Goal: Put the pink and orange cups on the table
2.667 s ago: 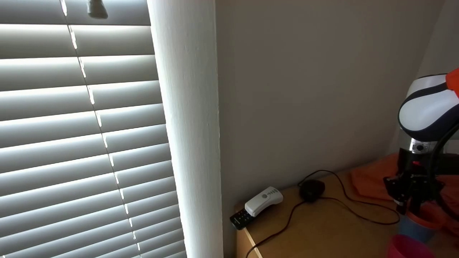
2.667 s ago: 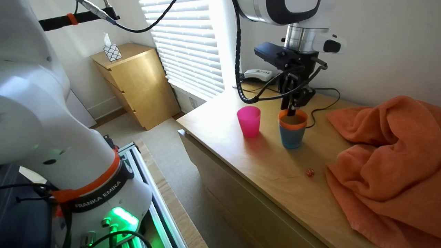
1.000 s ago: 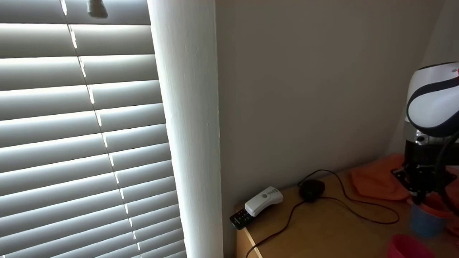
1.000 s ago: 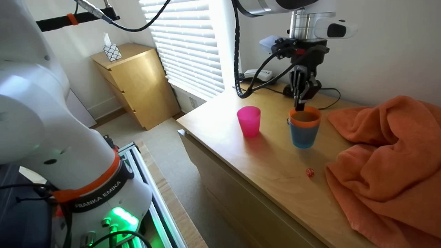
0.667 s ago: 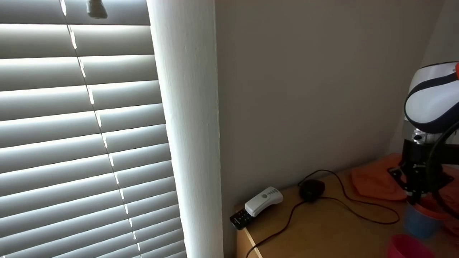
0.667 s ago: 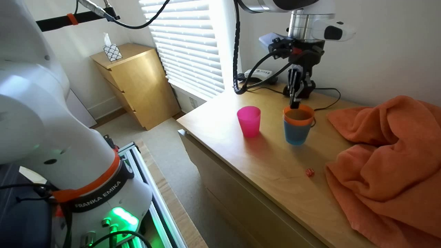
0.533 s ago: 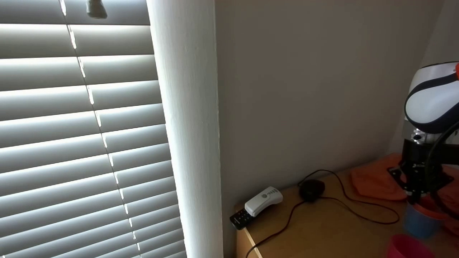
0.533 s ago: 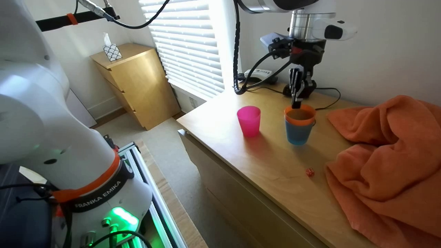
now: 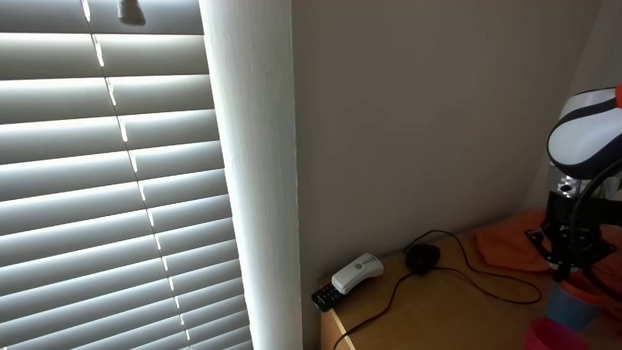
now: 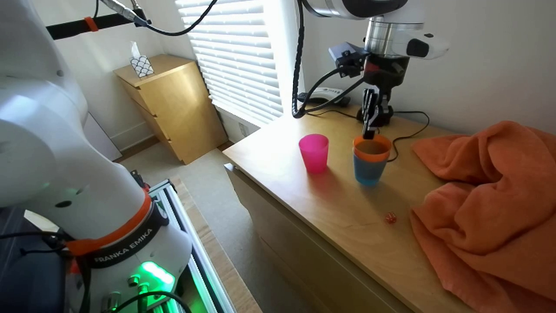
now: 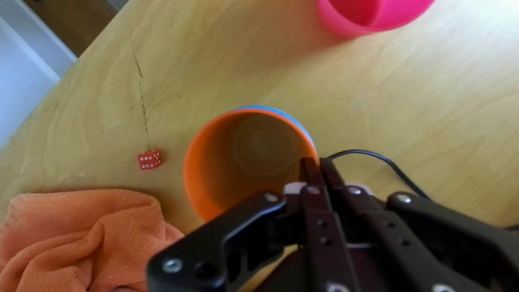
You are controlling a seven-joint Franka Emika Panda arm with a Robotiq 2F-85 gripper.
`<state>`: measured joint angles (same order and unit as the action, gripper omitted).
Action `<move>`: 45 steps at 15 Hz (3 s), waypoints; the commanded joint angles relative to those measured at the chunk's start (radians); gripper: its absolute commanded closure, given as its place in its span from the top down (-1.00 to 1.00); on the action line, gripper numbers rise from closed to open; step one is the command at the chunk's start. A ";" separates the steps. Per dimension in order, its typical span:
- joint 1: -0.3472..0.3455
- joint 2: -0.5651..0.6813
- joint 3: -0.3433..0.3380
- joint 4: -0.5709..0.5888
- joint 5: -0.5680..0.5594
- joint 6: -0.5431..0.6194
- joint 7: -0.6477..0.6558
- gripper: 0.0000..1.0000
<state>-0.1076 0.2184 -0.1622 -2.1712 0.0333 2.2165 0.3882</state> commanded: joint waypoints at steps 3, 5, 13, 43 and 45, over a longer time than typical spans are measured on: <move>0.014 0.002 -0.026 -0.005 -0.073 0.055 0.137 -0.98; 0.030 -0.003 -0.044 -0.016 -0.143 0.092 0.215 -0.98; 0.039 -0.144 -0.012 -0.063 -0.135 0.022 0.182 -0.98; 0.065 0.010 0.086 -0.061 -0.067 0.085 -0.066 -0.98; 0.065 0.021 0.082 -0.053 -0.071 0.084 -0.067 -0.98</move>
<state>-0.0467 0.2164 -0.0660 -2.2385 -0.0281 2.2921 0.3349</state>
